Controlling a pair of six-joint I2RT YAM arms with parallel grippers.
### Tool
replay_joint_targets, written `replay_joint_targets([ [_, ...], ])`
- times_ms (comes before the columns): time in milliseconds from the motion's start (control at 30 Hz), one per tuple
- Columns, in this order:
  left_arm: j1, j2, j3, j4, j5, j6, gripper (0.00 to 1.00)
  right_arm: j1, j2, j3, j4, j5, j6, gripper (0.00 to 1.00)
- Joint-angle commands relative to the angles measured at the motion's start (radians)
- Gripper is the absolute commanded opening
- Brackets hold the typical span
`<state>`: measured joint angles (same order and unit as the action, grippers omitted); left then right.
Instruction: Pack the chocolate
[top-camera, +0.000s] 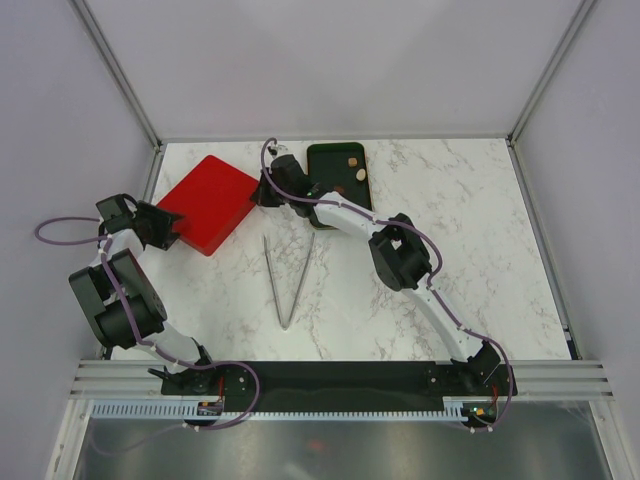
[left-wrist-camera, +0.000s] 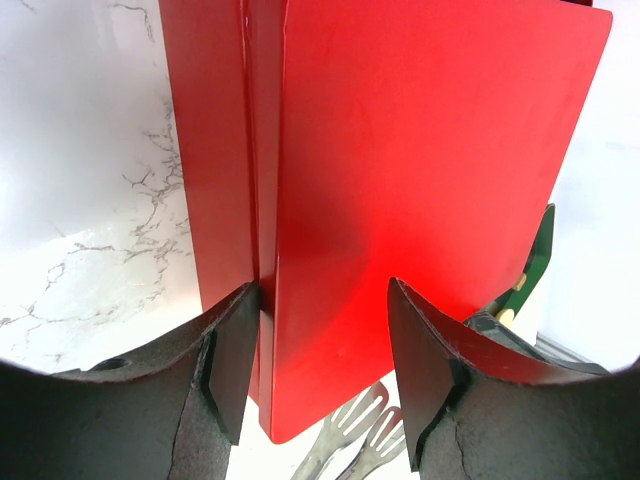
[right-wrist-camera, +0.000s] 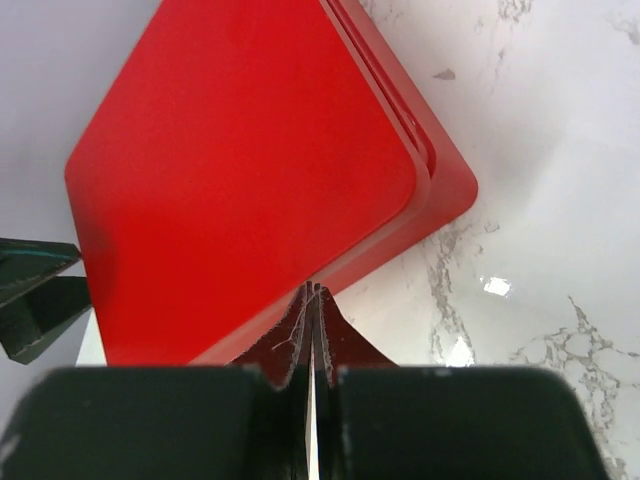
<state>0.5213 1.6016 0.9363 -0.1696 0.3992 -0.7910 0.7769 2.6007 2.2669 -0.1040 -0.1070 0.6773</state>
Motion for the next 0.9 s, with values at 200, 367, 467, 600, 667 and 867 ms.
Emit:
replay_joint_targets([
  [200, -0.004, -0.017, 0.004, 0.010, -0.005, 0.007, 0.61, 0.004, 0.042, 0.075, 0.072, 0.010, 0.033, 0.00],
  [367, -0.003, -0.014, 0.012, 0.010, -0.005, 0.006, 0.61, 0.001, 0.053, 0.086, 0.072, 0.009, 0.033, 0.00],
  [467, -0.004, -0.014, 0.012, 0.012, -0.005, 0.006, 0.61, 0.001, 0.044, 0.080, 0.072, 0.009, 0.028, 0.00],
  [600, -0.004, -0.014, 0.009, 0.010, -0.010, 0.007, 0.61, 0.001, 0.024, 0.068, 0.073, 0.007, 0.013, 0.00],
  [667, -0.003, -0.014, 0.009, 0.009, -0.010, 0.007, 0.61, 0.001, 0.010, 0.057, 0.075, 0.009, 0.004, 0.00],
  [867, -0.004, -0.017, 0.012, 0.010, -0.011, 0.006, 0.61, 0.001, -0.007, 0.026, 0.072, 0.016, -0.005, 0.00],
])
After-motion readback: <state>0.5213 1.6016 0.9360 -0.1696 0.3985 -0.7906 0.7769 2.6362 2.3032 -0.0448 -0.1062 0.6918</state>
